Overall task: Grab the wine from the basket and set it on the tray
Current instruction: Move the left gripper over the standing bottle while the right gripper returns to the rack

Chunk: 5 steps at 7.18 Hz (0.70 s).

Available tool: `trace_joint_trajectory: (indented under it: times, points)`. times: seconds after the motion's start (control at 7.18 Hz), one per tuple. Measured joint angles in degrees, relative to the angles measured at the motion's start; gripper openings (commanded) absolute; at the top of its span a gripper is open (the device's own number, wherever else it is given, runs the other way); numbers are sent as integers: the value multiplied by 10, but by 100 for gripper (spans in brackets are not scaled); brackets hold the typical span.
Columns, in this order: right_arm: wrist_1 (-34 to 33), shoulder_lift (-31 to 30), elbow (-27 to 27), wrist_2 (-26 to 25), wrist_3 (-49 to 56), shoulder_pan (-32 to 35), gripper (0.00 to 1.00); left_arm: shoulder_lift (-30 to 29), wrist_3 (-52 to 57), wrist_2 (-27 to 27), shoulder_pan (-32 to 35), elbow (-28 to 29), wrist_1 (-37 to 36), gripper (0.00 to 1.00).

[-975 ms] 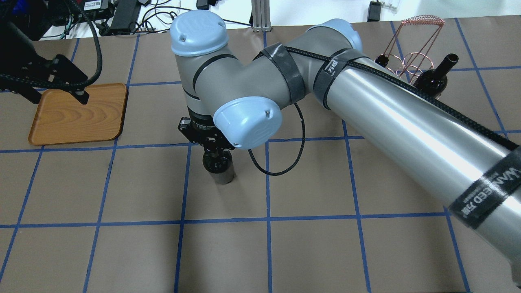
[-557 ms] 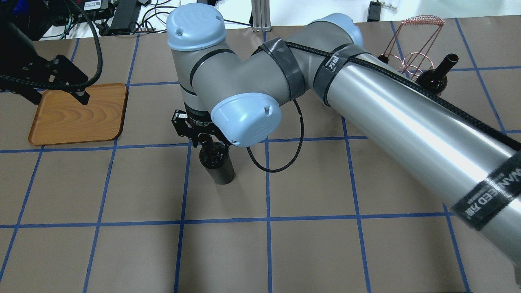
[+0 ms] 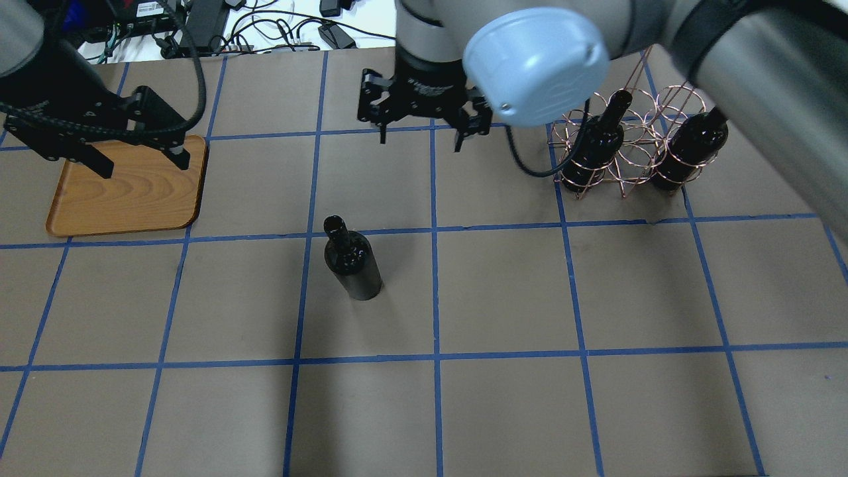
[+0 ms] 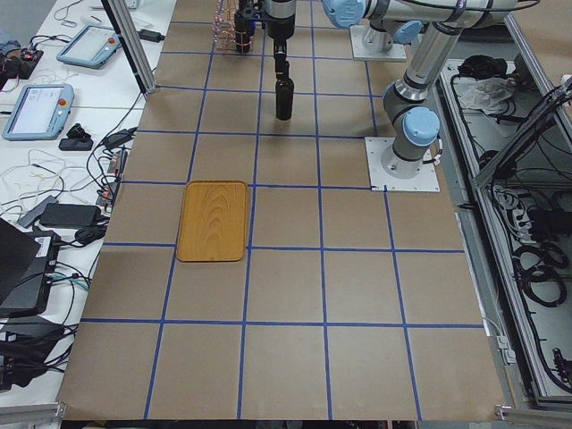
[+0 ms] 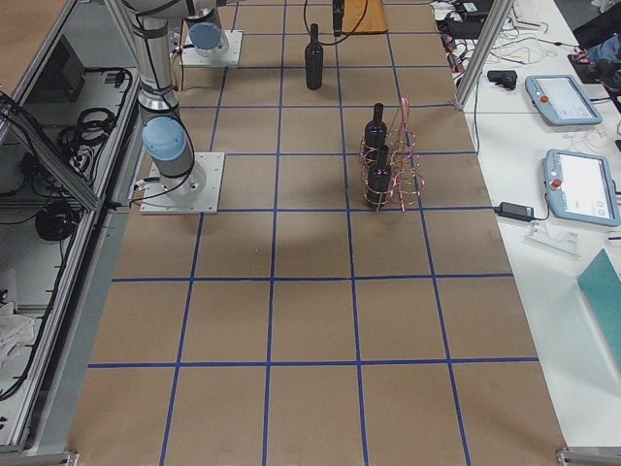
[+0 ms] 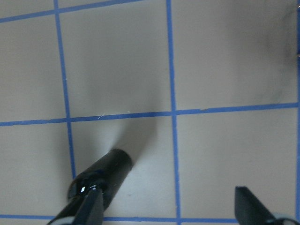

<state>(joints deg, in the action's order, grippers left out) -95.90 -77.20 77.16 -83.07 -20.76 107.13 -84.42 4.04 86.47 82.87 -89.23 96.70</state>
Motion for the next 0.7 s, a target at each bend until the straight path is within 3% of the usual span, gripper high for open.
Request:
trace_joint_trajectory:
  times: [0.42,0.7]
  points:
    - [4,-10,13,-102,132,-93,100,-41,-141,12,131,-15,-57,100]
    - [7,-17,21,-125,179,-129,100,-63,-174,26,169,-38,-113,100]
